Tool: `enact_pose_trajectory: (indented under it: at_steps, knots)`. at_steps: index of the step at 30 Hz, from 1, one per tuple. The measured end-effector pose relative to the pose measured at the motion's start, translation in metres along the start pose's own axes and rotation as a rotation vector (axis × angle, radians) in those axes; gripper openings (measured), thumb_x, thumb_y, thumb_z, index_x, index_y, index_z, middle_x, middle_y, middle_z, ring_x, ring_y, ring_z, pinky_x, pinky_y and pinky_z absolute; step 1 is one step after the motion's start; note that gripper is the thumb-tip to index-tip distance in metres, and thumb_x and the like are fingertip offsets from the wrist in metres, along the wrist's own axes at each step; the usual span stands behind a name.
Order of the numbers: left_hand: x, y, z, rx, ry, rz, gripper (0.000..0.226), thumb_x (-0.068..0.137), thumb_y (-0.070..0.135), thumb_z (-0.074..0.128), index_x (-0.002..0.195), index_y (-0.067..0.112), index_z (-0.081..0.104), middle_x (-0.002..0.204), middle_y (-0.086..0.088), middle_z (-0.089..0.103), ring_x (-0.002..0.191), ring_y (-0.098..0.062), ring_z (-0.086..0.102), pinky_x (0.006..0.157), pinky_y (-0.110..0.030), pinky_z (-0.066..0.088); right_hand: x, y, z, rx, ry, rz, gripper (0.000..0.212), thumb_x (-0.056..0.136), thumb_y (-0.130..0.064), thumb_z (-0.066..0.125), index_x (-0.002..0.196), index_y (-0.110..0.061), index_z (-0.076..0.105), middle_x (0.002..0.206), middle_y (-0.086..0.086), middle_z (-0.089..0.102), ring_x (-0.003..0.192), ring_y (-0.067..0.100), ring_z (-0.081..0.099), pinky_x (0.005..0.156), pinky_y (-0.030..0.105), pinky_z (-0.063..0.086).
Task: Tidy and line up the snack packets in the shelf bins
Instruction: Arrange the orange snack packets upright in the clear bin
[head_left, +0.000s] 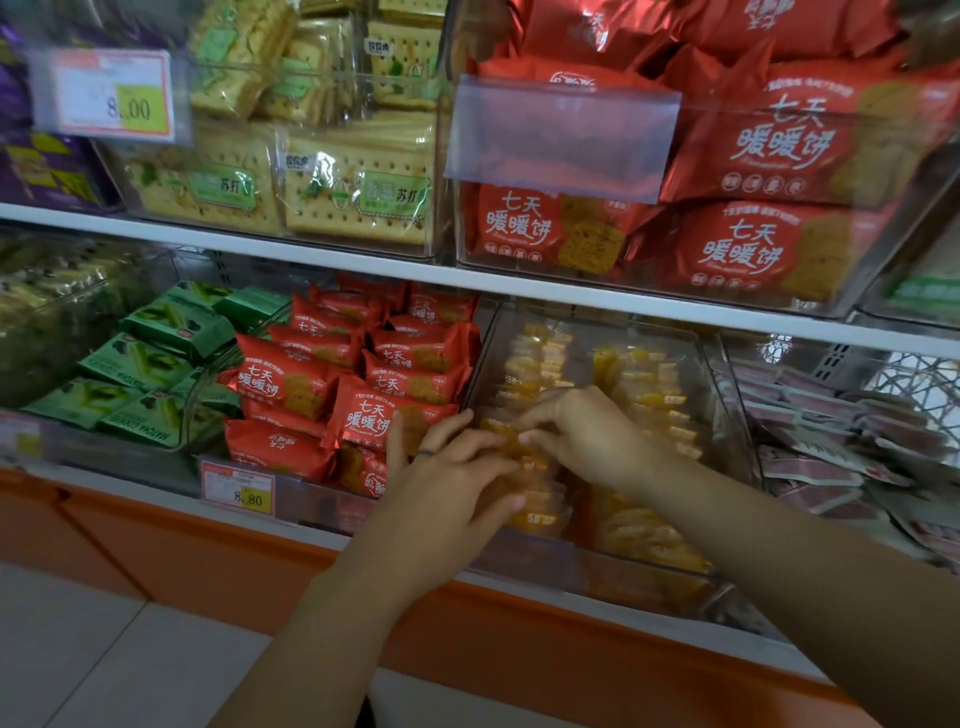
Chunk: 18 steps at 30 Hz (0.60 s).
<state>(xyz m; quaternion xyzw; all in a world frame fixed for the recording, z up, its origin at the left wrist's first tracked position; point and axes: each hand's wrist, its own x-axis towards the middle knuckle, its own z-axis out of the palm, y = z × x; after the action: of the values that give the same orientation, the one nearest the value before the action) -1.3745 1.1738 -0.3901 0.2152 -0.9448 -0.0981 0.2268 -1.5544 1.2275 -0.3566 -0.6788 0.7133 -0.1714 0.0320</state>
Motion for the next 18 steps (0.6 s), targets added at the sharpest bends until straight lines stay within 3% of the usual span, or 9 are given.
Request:
enact_pose_trajectory:
  at_steps: [3, 7, 10, 15, 18]
  knots:
    - [-0.002, -0.007, -0.001, 0.049, 0.002, 0.000, 0.048, 0.079, 0.060, 0.046, 0.122, 0.042, 0.059, 0.144, 0.016, 0.039, 0.145, -0.018, 0.009, 0.106, -0.054, -0.018, 0.012, 0.004, -0.006, 0.005, -0.128, 0.075, 0.017, 0.087, -0.022, 0.065, 0.101, -0.017, 0.073, 0.099, -0.003, 0.071, 0.094, 0.009, 0.062, 0.079, 0.017, 0.043]
    - [0.005, -0.012, 0.003, 0.130, 0.001, 0.010, 0.041, 0.065, 0.045, 0.080, 0.103, 0.035, 0.071, 0.132, 0.005, 0.056, 0.135, -0.028, 0.030, 0.100, -0.070, 0.004, 0.021, 0.009, 0.000, 0.012, -0.149, 0.134, 0.014, 0.083, -0.025, 0.069, 0.096, -0.021, 0.072, 0.093, -0.007, 0.068, 0.084, 0.002, 0.056, 0.077, 0.021, 0.045]
    - [0.017, -0.014, 0.009, 0.205, 0.072, 0.015, 0.043, 0.054, 0.047, 0.085, 0.093, 0.033, 0.073, 0.121, 0.002, 0.064, 0.126, -0.028, 0.036, 0.095, -0.073, 0.013, 0.023, 0.014, 0.005, 0.042, -0.099, 0.142, 0.008, 0.082, -0.021, 0.071, 0.089, -0.019, 0.071, 0.086, -0.005, 0.067, 0.080, 0.005, 0.058, 0.075, 0.021, 0.046]
    - [0.025, -0.020, 0.014, 0.229, 0.121, -0.014, 0.046, 0.054, 0.050, 0.083, 0.095, 0.032, 0.073, 0.123, 0.000, 0.062, 0.128, -0.030, 0.034, 0.101, -0.069, 0.000, 0.023, 0.023, 0.010, 0.131, 0.029, 0.274, 0.023, 0.073, -0.028, 0.079, 0.069, -0.020, 0.058, 0.065, -0.013, 0.054, 0.062, 0.004, 0.052, 0.061, 0.023, 0.041]
    - [0.026, -0.019, 0.013, 0.234, 0.126, -0.027, 0.048, 0.052, 0.050, 0.084, 0.096, 0.034, 0.072, 0.125, -0.001, 0.061, 0.127, -0.032, 0.039, 0.099, -0.072, 0.004, 0.026, 0.020, 0.006, 0.071, -0.040, 0.284, 0.018, 0.077, -0.031, 0.076, 0.073, -0.019, 0.063, 0.068, -0.013, 0.056, 0.067, 0.005, 0.054, 0.063, 0.021, 0.039]
